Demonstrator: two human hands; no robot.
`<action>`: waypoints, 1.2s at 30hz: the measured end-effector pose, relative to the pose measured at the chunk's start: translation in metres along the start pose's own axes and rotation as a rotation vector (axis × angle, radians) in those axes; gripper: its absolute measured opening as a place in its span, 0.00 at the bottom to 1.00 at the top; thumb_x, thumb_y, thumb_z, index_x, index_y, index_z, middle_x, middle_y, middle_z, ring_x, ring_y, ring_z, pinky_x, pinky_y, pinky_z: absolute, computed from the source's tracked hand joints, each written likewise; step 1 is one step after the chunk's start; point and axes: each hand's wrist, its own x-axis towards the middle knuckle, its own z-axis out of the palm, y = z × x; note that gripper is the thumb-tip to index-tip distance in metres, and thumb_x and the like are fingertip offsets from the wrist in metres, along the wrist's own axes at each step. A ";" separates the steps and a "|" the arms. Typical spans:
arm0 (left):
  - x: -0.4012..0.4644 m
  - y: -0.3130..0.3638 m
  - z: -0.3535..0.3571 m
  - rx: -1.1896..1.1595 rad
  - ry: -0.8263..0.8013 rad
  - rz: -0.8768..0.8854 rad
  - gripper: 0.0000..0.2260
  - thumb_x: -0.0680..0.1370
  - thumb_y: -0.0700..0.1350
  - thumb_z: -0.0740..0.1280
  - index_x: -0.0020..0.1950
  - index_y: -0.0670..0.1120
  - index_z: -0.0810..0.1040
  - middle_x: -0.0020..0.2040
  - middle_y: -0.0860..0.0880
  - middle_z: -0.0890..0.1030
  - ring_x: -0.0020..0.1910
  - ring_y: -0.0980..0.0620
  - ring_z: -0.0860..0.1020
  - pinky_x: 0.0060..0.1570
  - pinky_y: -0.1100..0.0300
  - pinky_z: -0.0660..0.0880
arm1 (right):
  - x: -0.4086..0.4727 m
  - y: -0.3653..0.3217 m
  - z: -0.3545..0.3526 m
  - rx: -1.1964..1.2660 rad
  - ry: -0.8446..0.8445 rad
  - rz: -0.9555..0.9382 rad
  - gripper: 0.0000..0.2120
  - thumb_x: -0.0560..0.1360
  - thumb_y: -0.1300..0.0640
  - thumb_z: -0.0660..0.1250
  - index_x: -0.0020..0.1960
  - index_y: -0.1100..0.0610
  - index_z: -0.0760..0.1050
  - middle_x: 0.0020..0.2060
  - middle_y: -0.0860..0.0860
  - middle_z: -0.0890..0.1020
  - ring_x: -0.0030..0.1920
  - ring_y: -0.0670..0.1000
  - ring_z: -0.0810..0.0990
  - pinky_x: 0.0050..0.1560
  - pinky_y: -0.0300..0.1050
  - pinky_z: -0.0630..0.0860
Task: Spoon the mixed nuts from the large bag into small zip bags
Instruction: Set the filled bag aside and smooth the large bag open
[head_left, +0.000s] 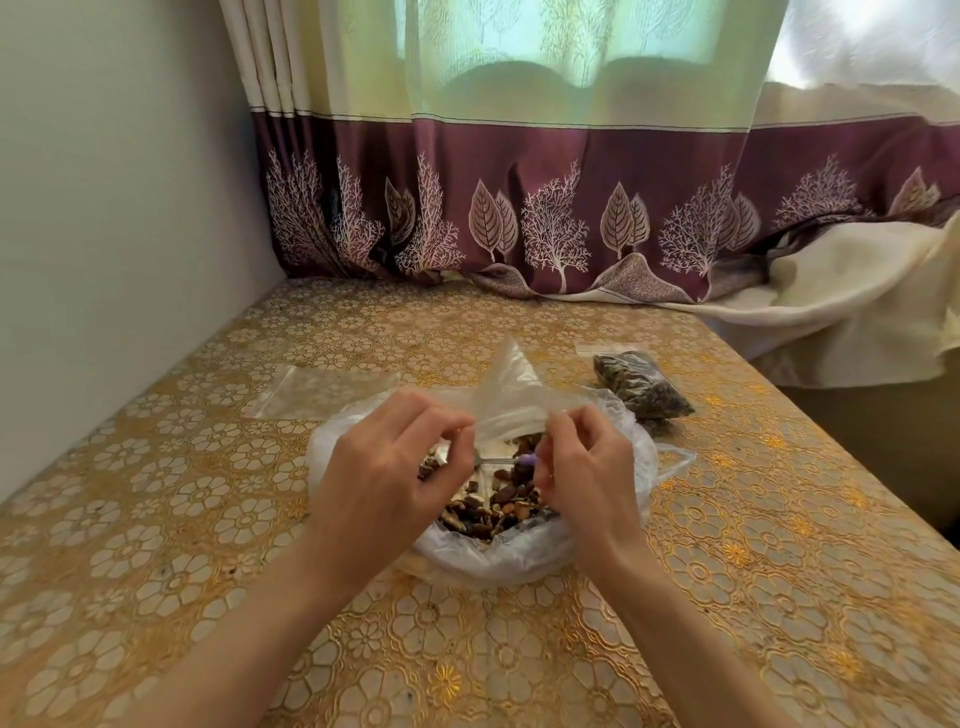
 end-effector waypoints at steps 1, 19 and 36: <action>0.000 0.001 0.001 -0.010 0.004 0.039 0.10 0.76 0.43 0.63 0.44 0.38 0.80 0.40 0.47 0.80 0.37 0.53 0.78 0.37 0.60 0.76 | 0.000 -0.001 -0.002 0.005 0.015 -0.021 0.09 0.79 0.60 0.60 0.39 0.56 0.71 0.30 0.55 0.76 0.31 0.51 0.76 0.29 0.43 0.72; 0.003 -0.044 -0.008 -0.963 0.066 -0.985 0.13 0.70 0.42 0.68 0.54 0.45 0.77 0.39 0.51 0.83 0.31 0.58 0.77 0.30 0.64 0.78 | 0.016 -0.006 -0.020 0.167 -0.289 0.164 0.05 0.77 0.61 0.64 0.51 0.62 0.73 0.28 0.52 0.77 0.23 0.45 0.72 0.22 0.34 0.68; 0.002 -0.025 -0.001 -0.470 0.153 -0.659 0.04 0.73 0.46 0.68 0.39 0.49 0.77 0.27 0.55 0.77 0.22 0.60 0.72 0.25 0.70 0.68 | 0.009 -0.011 -0.016 0.310 -0.365 -0.061 0.03 0.65 0.55 0.72 0.38 0.49 0.84 0.41 0.49 0.86 0.45 0.48 0.84 0.41 0.38 0.80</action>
